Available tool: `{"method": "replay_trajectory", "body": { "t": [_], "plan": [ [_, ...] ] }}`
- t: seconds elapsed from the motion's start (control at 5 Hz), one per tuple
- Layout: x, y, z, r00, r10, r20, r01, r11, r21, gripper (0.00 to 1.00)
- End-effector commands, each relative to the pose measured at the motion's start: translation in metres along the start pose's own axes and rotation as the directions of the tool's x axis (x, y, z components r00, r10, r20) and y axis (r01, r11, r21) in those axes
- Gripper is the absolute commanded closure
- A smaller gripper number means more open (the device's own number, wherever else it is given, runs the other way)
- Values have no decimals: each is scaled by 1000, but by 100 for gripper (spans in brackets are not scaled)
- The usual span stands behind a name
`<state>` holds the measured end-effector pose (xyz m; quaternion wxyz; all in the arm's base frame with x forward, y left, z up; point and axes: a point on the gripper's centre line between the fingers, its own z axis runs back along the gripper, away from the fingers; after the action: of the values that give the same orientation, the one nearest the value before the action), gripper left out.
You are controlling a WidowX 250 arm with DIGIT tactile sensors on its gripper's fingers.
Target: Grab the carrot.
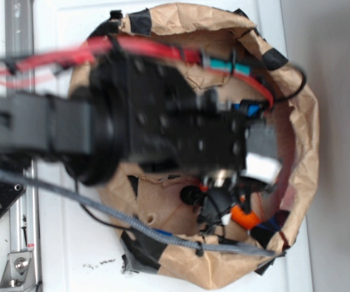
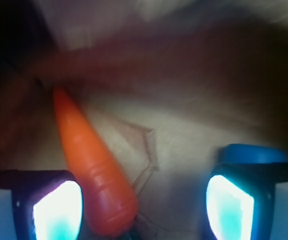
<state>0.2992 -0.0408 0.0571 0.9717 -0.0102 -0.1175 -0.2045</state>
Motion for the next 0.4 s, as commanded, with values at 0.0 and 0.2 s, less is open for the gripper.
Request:
{"method": "replay_trajectory", "body": {
  "t": [0.0,0.2],
  "plan": [
    [-15,-26,-6,995,-99,5,99,995,-15,0],
    [-10,-29,-23,995,-100,9,100,994,-34,0]
  ]
}}
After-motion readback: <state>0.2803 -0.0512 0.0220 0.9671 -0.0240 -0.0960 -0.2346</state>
